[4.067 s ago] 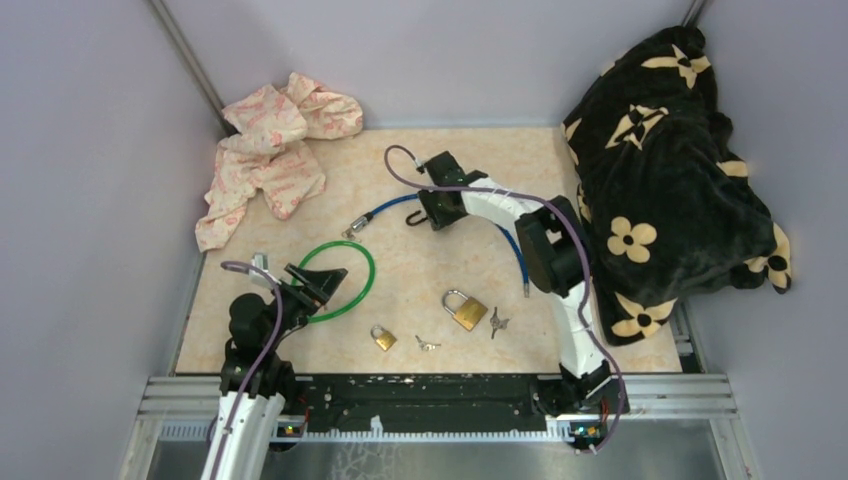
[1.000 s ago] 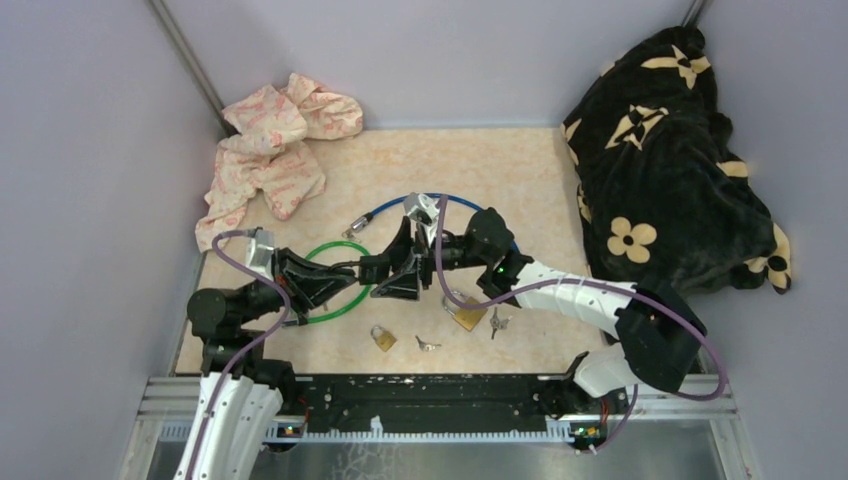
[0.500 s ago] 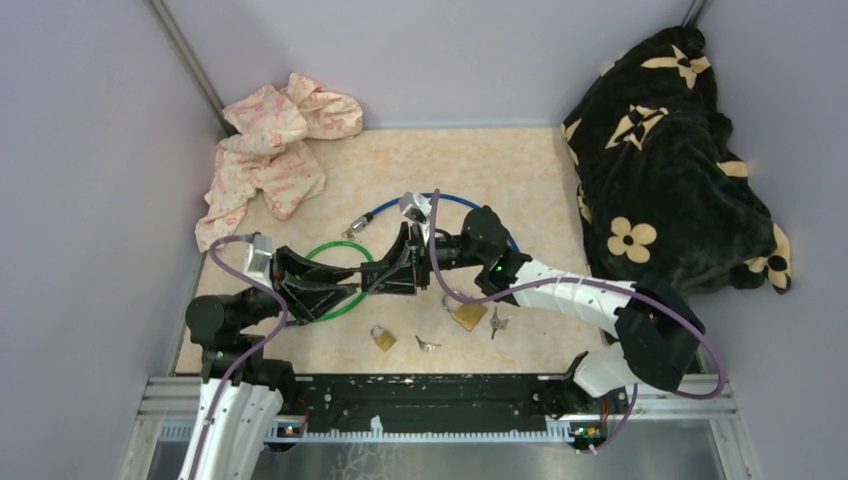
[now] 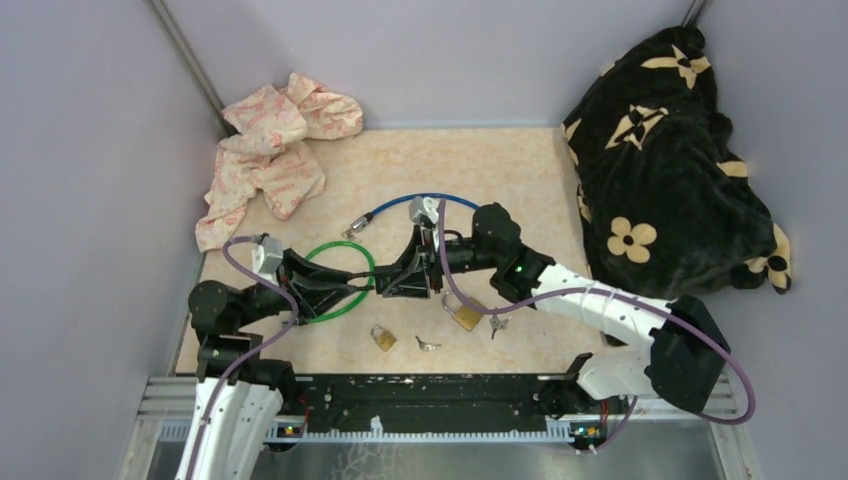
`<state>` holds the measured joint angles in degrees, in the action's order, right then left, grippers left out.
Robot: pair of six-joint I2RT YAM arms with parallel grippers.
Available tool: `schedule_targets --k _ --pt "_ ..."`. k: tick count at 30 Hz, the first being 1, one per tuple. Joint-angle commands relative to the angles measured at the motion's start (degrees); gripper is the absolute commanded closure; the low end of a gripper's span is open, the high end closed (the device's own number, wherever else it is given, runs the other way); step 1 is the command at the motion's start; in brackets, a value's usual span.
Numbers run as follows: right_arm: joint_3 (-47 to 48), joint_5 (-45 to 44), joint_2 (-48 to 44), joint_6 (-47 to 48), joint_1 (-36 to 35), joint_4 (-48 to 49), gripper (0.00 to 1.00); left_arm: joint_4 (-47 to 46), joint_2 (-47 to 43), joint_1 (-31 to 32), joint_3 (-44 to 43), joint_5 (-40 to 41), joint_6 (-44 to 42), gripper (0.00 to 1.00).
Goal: Lock with the key
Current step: Lock the lock.
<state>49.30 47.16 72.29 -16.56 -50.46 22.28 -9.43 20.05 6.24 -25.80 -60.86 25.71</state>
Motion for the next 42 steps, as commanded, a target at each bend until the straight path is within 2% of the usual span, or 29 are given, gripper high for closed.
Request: schedule_targets --k 1,5,8,14,19,27,33,36,42 --pt "5.2 -0.1 -2.1 1.6 0.3 3.8 1.0 -4.2 0.6 0.1 -0.9 -2.4 0.6 0.65" --pt "5.7 -0.6 -1.9 1.7 0.2 3.7 1.0 -7.6 0.9 0.2 0.5 -3.9 4.0 0.67" --pt "6.0 -0.7 -1.5 1.7 0.0 3.8 1.0 -8.9 1.0 0.3 1.9 -5.0 5.6 0.76" --pt "7.1 -0.8 -0.3 2.2 -1.3 3.9 1.0 -10.7 1.2 1.7 2.7 -5.1 7.2 0.77" --pt "7.8 -0.9 0.6 3.1 -1.9 2.8 1.0 -13.2 1.3 2.0 2.5 -4.5 8.7 0.99" --pt "10.1 -2.1 5.4 4.4 -4.8 3.7 1.0 -19.6 2.2 4.6 5.2 -1.7 12.9 1.0" --pt "12.4 -1.5 10.2 1.9 -6.0 8.6 1.0 -19.8 3.7 8.2 6.1 -1.3 13.4 1.0" --pt "13.4 -1.3 12.1 -0.6 -6.8 12.7 1.0 -19.5 4.2 9.3 7.9 1.3 13.0 1.0" --pt "14.6 -1.9 16.4 -1.5 -8.0 13.5 1.0 -23.3 5.5 10.6 9.6 5.1 13.1 1.0"
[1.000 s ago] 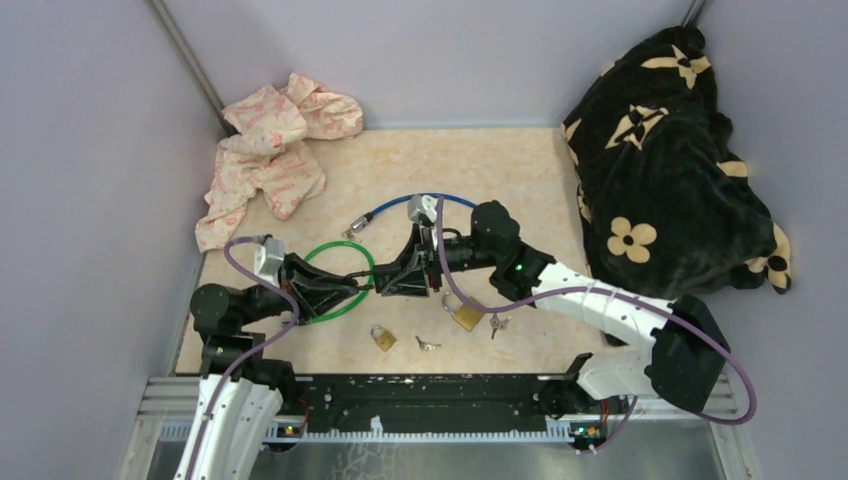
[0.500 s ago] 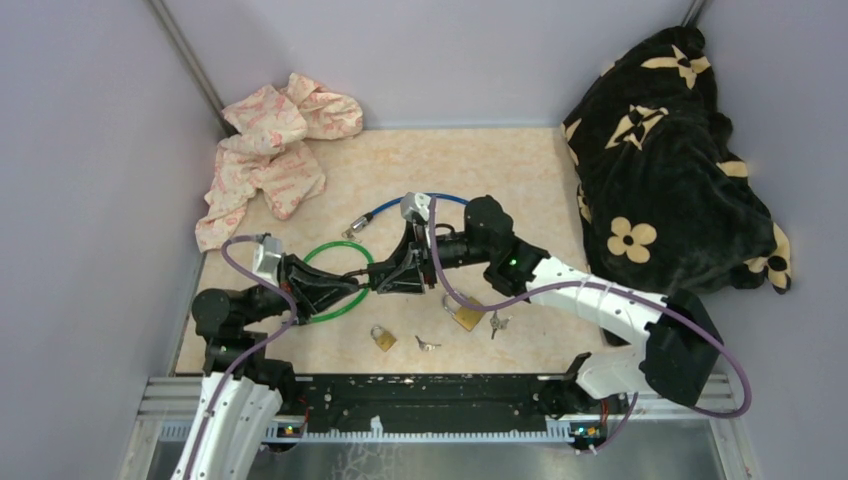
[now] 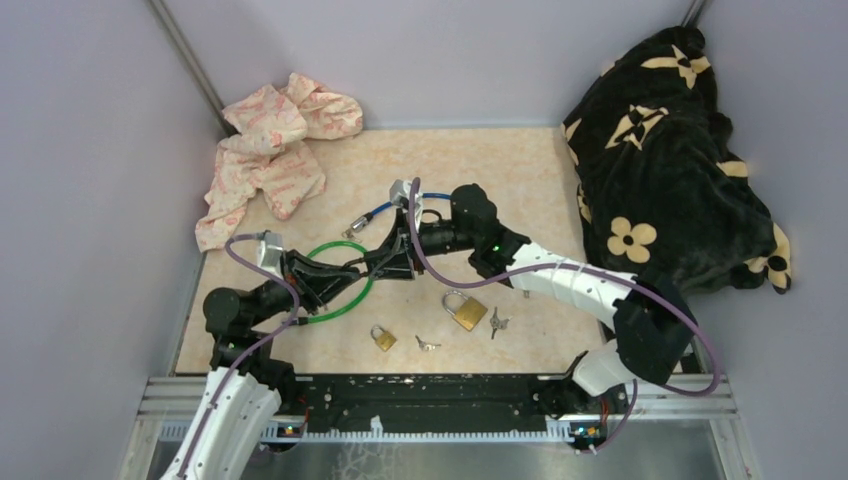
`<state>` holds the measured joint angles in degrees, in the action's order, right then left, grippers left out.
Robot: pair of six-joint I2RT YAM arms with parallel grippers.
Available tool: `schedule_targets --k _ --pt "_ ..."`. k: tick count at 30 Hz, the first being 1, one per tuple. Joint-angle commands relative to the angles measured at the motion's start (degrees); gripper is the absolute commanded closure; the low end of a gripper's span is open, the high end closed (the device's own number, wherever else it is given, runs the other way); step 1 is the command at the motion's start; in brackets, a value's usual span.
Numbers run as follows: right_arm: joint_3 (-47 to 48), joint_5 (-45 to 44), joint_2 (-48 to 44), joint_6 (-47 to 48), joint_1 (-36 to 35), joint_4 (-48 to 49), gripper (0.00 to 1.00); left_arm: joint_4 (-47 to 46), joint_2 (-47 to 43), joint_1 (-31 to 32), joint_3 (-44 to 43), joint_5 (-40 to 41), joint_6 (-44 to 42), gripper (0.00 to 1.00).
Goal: Lock with the key
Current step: Lock the lock.
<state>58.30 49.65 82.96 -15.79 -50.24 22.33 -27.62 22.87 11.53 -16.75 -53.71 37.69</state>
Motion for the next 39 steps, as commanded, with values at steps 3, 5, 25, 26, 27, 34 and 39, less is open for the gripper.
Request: schedule_targets --k 3,5,25,26,27,34,39 --pt "5.5 -4.5 6.4 -3.0 -8.2 14.5 1.0 -5.5 3.2 5.7 0.6 -1.4 1.2 1.0" --pt "5.4 -4.6 6.6 -4.2 -8.2 16.4 1.0 -5.5 3.5 6.2 1.4 -1.2 1.1 1.0" --pt "12.7 -3.8 11.2 -4.2 -10.0 14.7 1.0 -5.7 8.9 15.3 6.9 0.6 -0.6 1.0" --pt "13.3 -3.8 11.3 -3.5 -10.2 13.8 1.0 -5.7 9.4 16.0 6.9 0.4 -0.7 1.0" --pt "14.0 -3.9 11.6 -2.9 -10.3 12.9 1.0 -5.7 10.0 16.9 6.9 0.4 -0.8 1.0" --pt "14.4 -2.8 13.4 -2.4 -10.4 12.5 1.0 -9.0 11.0 17.8 5.1 1.0 -0.2 1.0" --pt "15.5 -0.8 14.4 -2.3 -10.3 12.6 1.0 -11.6 11.5 18.5 5.3 0.5 -0.1 1.0"
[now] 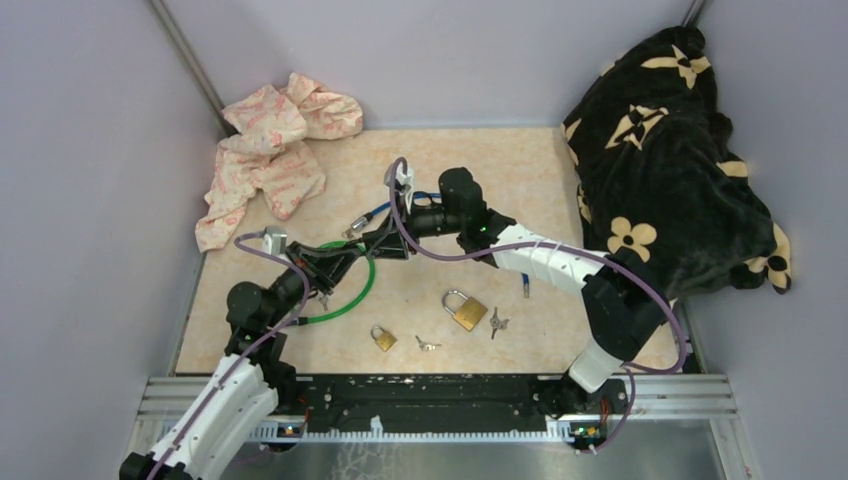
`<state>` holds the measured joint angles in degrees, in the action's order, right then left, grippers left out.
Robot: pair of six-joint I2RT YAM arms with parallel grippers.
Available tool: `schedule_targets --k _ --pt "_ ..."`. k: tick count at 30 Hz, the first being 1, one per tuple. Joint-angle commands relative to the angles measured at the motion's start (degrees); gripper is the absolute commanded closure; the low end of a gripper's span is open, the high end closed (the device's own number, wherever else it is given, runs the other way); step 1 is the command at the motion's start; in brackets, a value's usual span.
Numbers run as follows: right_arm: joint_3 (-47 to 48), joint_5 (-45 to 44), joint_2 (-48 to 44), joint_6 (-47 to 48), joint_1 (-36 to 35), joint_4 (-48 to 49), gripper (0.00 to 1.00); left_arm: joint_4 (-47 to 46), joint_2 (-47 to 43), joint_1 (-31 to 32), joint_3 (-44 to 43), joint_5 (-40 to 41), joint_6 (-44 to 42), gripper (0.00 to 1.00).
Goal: Lock with the key
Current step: Lock the lock.
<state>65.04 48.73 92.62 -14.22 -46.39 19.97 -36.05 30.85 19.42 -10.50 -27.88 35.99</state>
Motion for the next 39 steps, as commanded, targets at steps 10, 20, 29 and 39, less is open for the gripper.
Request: schedule_targets --k 10,20,29,39 --pt "13.2 5.5 6.5 2.2 -14.4 8.8 1.0 -6.3 6.6 16.6 -1.9 -28.8 1.7 1.0" --pt "12.6 6.6 5.5 7.3 -15.5 3.6 1.0 -6.2 6.5 16.3 -1.5 -26.2 3.0 1.0" --pt "6.8 6.6 -3.9 11.1 -10.6 -9.3 0.44 -4.9 -3.8 3.0 0.4 -23.3 6.0 1.0" --pt "-3.6 3.0 -21.7 13.9 0.3 -22.5 0.02 -1.5 -12.2 -5.0 0.3 -29.5 3.5 1.0"
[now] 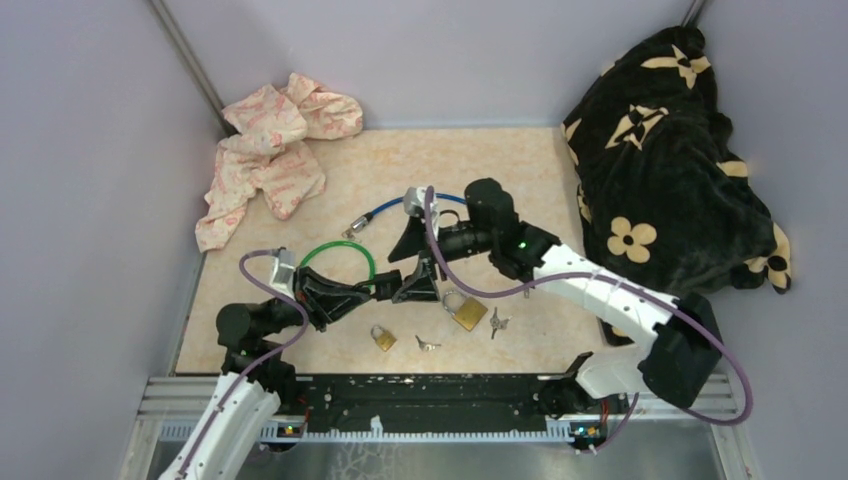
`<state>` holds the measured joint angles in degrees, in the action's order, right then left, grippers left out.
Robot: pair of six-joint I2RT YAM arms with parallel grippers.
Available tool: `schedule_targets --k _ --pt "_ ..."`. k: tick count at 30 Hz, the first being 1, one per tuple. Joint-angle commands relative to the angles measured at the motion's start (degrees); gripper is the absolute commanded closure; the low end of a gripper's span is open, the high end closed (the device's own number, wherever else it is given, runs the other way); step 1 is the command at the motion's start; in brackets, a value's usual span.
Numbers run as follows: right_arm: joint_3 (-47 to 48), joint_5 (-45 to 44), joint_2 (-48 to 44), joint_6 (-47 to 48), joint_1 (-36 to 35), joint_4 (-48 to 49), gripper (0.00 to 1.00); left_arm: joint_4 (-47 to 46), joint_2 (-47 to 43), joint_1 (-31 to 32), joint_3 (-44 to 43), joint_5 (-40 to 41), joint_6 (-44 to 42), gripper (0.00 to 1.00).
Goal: Lock with the key
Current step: Lock the lock.
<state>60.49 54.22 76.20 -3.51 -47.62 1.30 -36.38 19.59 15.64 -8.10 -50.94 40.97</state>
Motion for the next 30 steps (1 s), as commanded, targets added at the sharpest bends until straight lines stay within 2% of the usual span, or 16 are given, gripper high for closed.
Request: schedule_targets --k 1,6,7,12,19,25,26,27,28,30 --pt "1.0 -3.7 -5.7 4.5 1.5 -4.8 0.05 -0.2 -1.1 -1.3 -2.7 -7.2 -2.6 1.0" --pt "3.0 -5.2 -4.9 7.5 1.7 -11.9 0.31 0.4 -1.7 -2.5 -3.8 -8.2 -4.0 1.0" --pt "3.0 -5.1 -5.0 8.2 1.6 -13.2 0.34 0.5 -1.8 -2.8 -3.8 -8.2 -4.2 1.0" --pt "3.7 -5.9 -5.7 11.5 1.7 -20.3 0.42 0.8 -2.1 -3.7 -3.8 -8.2 -3.8 1.0" --pt "2.4 -5.1 -4.8 9.5 0.8 -17.3 0.56 1.0 -1.7 -4.0 -4.0 -8.3 -3.6 1.0" --pt "4.1 -5.8 -1.5 10.3 -0.9 -18.5 0.69 1.1 -1.8 -4.3 -4.5 -8.2 -3.5 1.0" --pt "4.3 -5.9 -1.1 10.5 -1.1 -18.9 0.73 1.1 -1.8 -4.3 -4.4 -8.2 -3.4 1.0" --pt "4.3 -5.8 -0.9 10.5 -1.2 -19.0 0.82 1.1 -1.9 -4.3 -4.4 -8.3 -3.3 1.0" --pt "4.3 -6.1 -0.9 10.5 -1.2 -19.0 0.98 1.1 -1.9 -4.3 -4.3 -8.3 -3.3 1.0" --pt "3.8 -7.7 -1.7 10.1 -1.1 -18.9 1.0 1.5 -2.1 -4.4 -4.3 -8.1 -3.1 1.0"
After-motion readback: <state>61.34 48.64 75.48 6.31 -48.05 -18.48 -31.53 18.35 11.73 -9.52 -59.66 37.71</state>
